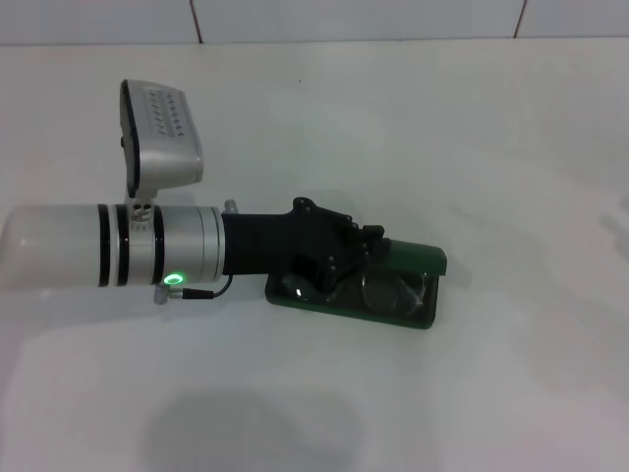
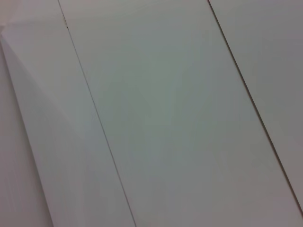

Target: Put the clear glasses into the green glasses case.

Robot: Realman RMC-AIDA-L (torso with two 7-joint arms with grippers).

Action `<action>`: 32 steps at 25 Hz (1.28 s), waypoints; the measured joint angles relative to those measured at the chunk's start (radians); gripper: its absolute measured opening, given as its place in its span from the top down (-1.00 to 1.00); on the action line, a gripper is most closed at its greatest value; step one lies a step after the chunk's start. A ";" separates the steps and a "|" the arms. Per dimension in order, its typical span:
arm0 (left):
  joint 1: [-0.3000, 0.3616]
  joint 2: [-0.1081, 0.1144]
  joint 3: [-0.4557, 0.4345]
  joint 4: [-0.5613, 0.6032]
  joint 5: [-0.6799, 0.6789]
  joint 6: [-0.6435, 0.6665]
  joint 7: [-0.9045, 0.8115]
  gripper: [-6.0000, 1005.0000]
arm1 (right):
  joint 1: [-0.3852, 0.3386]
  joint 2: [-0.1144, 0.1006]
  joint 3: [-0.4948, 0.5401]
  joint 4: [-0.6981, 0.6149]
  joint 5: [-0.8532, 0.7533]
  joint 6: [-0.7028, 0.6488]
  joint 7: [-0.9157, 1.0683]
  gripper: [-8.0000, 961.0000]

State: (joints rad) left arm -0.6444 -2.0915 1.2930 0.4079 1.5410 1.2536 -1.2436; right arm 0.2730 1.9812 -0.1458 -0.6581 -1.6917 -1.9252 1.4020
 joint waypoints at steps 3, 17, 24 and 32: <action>0.000 0.000 0.000 -0.003 0.002 0.009 0.009 0.74 | 0.003 0.000 0.000 0.000 0.000 0.000 0.000 0.16; 0.010 -0.002 0.002 -0.008 0.050 0.022 0.021 0.74 | 0.038 -0.005 -0.007 0.001 -0.009 0.017 0.001 0.14; 0.017 -0.002 0.034 -0.008 0.052 0.025 0.021 0.74 | 0.039 -0.004 -0.008 0.002 -0.013 0.021 0.002 0.14; 0.026 -0.003 0.050 0.005 0.047 0.059 0.022 0.74 | 0.039 -0.008 -0.008 0.011 -0.015 0.025 0.001 0.13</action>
State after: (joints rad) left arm -0.6188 -2.0945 1.3427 0.4126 1.5876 1.3121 -1.2220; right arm 0.3118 1.9737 -0.1534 -0.6469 -1.7066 -1.8999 1.4033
